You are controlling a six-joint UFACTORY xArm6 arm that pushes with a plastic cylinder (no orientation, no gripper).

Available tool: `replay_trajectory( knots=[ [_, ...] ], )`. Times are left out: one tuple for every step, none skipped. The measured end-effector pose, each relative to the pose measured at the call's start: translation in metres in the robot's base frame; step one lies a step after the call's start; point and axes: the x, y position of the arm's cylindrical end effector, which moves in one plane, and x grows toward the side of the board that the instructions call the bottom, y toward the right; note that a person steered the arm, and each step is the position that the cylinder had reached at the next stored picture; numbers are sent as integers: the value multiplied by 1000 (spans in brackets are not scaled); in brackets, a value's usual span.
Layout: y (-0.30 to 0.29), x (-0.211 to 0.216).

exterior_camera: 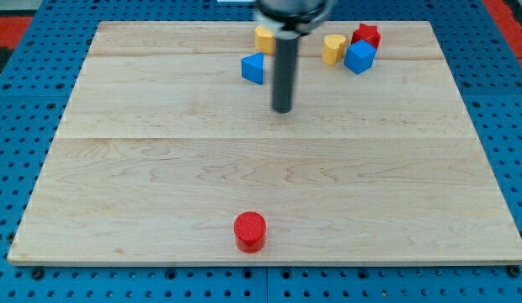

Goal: Separate the yellow hexagon with green star

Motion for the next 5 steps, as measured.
replay_trajectory(
  knots=[
    [-62, -37],
    [-35, -77],
    [23, -102],
    [74, -113],
    [-17, -112]
  ],
)
